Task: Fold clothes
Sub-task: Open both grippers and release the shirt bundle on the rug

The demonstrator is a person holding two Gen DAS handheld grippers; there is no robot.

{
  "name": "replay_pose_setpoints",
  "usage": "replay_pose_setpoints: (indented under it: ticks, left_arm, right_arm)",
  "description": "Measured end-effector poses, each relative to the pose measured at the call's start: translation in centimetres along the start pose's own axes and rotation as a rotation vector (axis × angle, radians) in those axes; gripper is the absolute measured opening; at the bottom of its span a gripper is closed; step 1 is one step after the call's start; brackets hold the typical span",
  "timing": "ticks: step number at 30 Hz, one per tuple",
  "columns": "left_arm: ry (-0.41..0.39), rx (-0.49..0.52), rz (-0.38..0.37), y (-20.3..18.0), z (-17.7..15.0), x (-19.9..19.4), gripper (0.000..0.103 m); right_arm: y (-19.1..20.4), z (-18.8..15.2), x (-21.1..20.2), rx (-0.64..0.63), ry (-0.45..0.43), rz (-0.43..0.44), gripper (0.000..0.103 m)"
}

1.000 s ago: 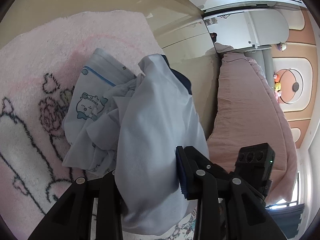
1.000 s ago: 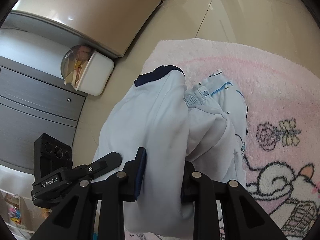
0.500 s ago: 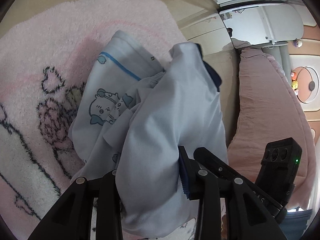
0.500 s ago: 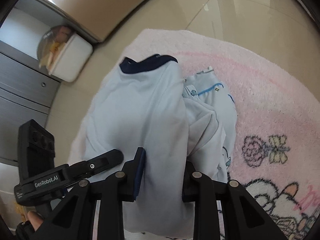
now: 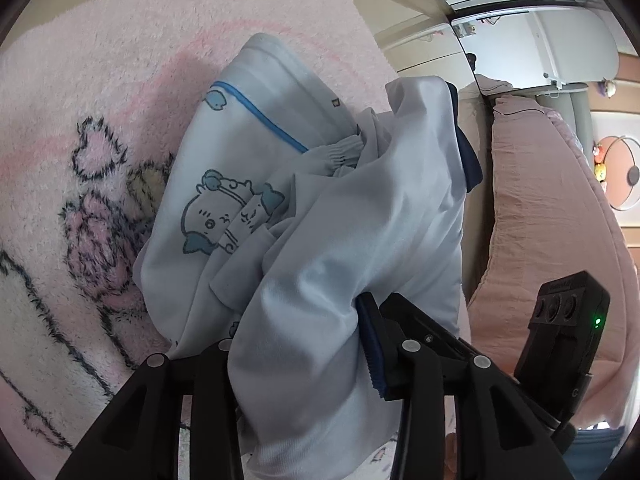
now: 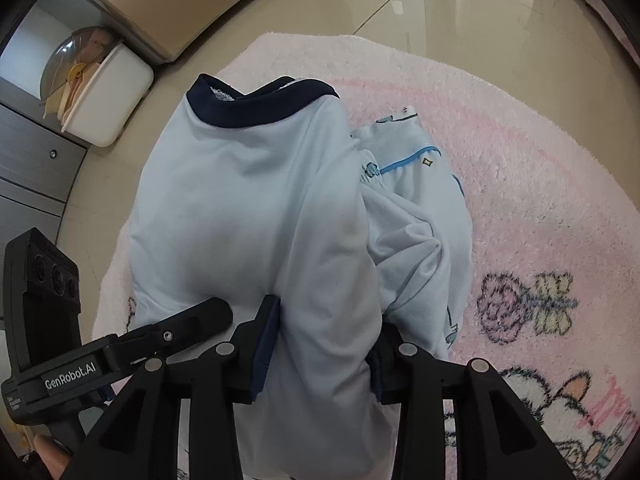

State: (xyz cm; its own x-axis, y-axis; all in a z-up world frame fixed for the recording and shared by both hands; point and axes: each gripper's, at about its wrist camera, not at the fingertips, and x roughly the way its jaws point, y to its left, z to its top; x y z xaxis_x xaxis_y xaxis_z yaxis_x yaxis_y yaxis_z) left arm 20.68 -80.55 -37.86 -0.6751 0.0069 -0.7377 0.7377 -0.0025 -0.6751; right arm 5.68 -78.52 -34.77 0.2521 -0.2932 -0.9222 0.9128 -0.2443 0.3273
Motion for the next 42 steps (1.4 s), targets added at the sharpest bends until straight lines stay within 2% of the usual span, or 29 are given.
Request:
replay_pose_setpoints:
  ticks: [7, 8, 11, 13, 14, 15, 17, 23, 28, 30, 37, 42]
  left_arm:
    - [0.035, -0.027, -0.020, 0.3, 1.1, -0.1, 0.041]
    - [0.044, -0.037, -0.021, 0.3, 1.2, -0.1, 0.043]
    - [0.063, -0.095, -0.032, 0.4, 1.4, -0.5, 0.052]
    - [0.050, -0.114, -0.044, 0.3, 1.4, -1.2, 0.059]
    - [0.033, -0.108, -0.048, 0.2, 1.4, -1.7, 0.067]
    - [0.015, -0.103, -0.050, 0.0, 1.4, -2.2, 0.073]
    - [-0.021, -0.107, -0.047, 0.0, 1.5, -3.4, 0.076]
    - [-0.102, -0.110, -0.044, -0.1, 1.3, -6.6, 0.076]
    - [-0.147, -0.074, -0.083, -0.1, 0.8, -8.7, 0.076]
    - [-0.146, -0.037, -0.081, -0.9, 0.1, -8.5, 0.076]
    - [-0.103, 0.132, 0.041, -3.9, -1.4, -6.9, 0.076]
    - [-0.034, 0.167, 0.019, -3.9, -5.4, -5.7, 0.076]
  right_arm:
    - [-0.5, -0.5, -0.5, 0.025, -0.021, 0.039, 0.043]
    - [-0.5, -0.6, -0.6, 0.037, -0.024, 0.046, 0.048]
    - [-0.2, -0.9, -1.0, 0.076, -0.018, 0.087, 0.071]
    - [0.3, -1.2, -2.0, 0.074, -0.041, 0.092, 0.076]
    - [0.4, -1.4, -2.6, 0.063, -0.060, 0.086, 0.077]
    - [0.5, -1.5, -3.3, 0.053, -0.079, 0.079, 0.078]
    - [0.4, -1.6, -4.4, 0.051, -0.098, 0.067, 0.078]
    - [-2.3, -1.7, -8.0, 0.153, -0.187, 0.010, 0.079]
    - [-5.6, -3.2, -10.7, 0.260, -0.232, 0.026, 0.079]
    - [-6.5, -3.7, -11.4, 0.267, -0.242, 0.011, 0.079]
    - [-7.7, -5.6, -13.1, 0.194, -0.244, -0.037, 0.079]
    - [-8.0, -8.3, -13.7, 0.166, -0.241, -0.038, 0.080]
